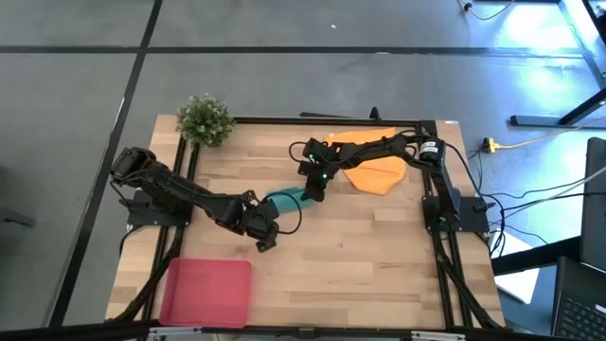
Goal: Roll microfiber towels into tight, uniform cylinder then place into a basket
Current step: Roll the blue microfiber towel
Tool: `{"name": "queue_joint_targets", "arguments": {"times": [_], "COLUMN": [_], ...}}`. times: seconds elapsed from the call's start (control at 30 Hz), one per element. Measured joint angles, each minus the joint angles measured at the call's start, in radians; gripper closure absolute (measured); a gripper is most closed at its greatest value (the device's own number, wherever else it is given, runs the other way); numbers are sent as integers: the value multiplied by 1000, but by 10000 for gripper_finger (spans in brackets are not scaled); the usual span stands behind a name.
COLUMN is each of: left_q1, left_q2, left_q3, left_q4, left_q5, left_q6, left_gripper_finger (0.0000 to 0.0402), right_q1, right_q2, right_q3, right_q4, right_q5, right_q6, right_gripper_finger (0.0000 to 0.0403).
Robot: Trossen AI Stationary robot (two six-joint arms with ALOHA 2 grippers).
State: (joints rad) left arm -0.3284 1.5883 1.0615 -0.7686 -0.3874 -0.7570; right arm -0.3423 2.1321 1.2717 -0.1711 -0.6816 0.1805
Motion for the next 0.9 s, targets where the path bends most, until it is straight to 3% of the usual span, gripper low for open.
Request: {"name": "queue_joint_targets", "arguments": {"times": [0.2,0.33,0.9], "left_q1": [30,93,294], "left_q2": [10,44,119], "left_q3": [0,0,0], "left_q4": [4,63,61], "left_q5": [-88,-91,-8], "left_q6": [4,62,79], "left_gripper_finger": [327,325,331], "right_q1": [-5,-6,-6], "right_q2": [0,0,0], "right_q3": [0,3,6], "right_q4": [13,36,31], "right_q5": [6,5,2], "right_q6": [-4,-3,-17], "right_gripper_finger": [390,390,386]}}
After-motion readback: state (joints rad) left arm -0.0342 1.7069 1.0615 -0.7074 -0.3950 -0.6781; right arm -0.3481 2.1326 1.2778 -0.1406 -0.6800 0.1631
